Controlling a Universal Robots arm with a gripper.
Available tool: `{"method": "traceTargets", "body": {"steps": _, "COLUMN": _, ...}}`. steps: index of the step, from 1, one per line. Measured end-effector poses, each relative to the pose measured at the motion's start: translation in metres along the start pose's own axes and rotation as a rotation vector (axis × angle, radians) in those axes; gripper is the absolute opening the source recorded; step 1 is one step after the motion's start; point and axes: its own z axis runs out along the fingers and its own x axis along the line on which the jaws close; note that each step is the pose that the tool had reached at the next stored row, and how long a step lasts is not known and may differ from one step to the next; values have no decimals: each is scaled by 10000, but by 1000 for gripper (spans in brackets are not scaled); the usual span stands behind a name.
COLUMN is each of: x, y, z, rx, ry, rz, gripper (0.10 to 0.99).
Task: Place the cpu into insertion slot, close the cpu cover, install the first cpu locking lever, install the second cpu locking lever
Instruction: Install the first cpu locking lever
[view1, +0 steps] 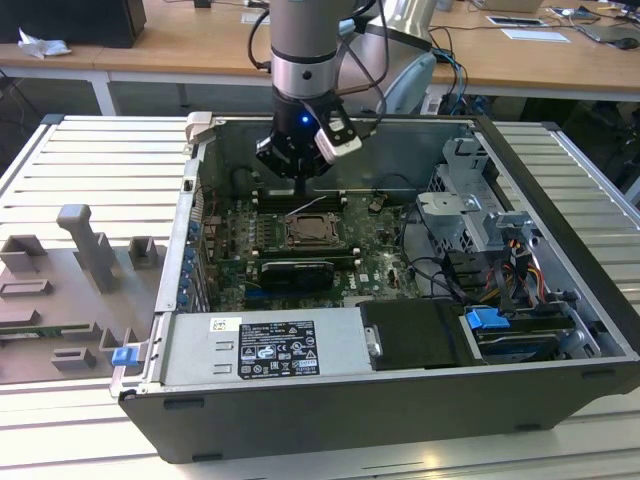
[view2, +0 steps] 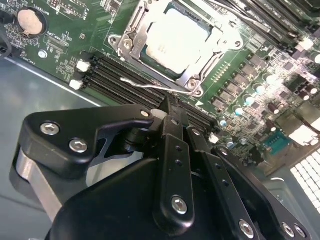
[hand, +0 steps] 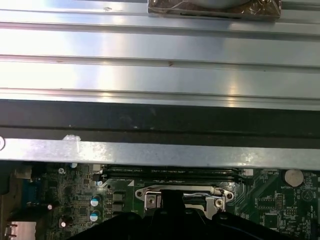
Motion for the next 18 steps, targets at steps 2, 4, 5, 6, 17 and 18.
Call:
{"method": "traceTargets", "body": {"steps": 2, "x": -12, "y": -1, "z": 47, "rx": -8, "ry": 8, "rz": -159, "gripper": 106}}
{"method": "traceTargets", "body": {"steps": 4, "x": -27, "y": -2, "z": 71, "rx": -10, "ry": 14, "rz": -255, "gripper": 106}}
{"method": "traceTargets", "body": {"steps": 5, "x": -61, "y": 1, "z": 91, "rx": -9, "ry": 16, "rz": -275, "gripper": 106}}
{"method": "traceTargets", "body": {"steps": 6, "x": -79, "y": 7, "z": 103, "rx": -9, "ry": 16, "rz": -277, "gripper": 106}}
{"method": "traceTargets", "body": {"steps": 17, "x": -233, "y": 91, "z": 227, "rx": -17, "ry": 24, "rz": -408, "gripper": 106}}
{"method": "traceTargets", "body": {"steps": 18, "x": -245, "y": 90, "z": 237, "rx": -17, "ry": 24, "rz": -408, "gripper": 106}}
